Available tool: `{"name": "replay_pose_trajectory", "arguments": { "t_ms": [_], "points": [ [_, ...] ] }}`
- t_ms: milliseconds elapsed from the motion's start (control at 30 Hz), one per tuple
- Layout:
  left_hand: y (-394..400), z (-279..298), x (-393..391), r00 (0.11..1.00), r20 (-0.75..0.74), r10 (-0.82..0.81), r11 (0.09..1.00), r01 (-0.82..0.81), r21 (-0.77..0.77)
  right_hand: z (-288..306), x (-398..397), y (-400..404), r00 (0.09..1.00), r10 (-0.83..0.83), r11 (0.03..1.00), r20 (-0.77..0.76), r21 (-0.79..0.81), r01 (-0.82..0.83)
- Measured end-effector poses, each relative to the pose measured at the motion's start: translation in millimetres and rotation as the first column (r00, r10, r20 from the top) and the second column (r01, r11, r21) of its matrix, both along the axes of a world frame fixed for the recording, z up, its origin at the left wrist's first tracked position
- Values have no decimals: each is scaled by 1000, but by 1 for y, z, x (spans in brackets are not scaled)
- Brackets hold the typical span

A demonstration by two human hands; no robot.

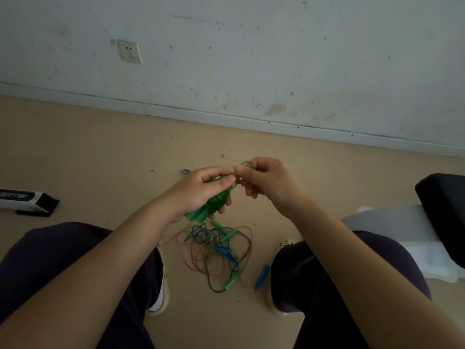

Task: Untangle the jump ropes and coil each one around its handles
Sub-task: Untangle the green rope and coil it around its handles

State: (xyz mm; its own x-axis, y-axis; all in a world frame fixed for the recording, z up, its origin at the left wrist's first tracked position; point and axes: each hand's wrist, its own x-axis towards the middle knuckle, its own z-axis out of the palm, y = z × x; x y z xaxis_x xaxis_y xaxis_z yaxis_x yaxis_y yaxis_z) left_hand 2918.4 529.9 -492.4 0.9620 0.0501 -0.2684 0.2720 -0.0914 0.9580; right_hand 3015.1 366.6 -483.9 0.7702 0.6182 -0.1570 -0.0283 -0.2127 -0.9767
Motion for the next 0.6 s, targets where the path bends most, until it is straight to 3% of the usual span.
{"name": "replay_pose_trajectory", "arguments": {
  "t_ms": [333, 467, 600],
  "points": [
    [9, 6, -4, 987, -40, -153, 988, 152, -18, 6, 6, -7, 960, -239, 971, 150, 56, 233],
    [11, 7, -3, 971, -78, -226, 974, 223, -46, -1, 6, -4, 941, -253, 965, 224, -17, 263],
    [13, 4, -3, 979, -69, -194, 980, 190, -62, 0, 7, -2, 932, -236, 967, 276, -26, 252]
  ]
}}
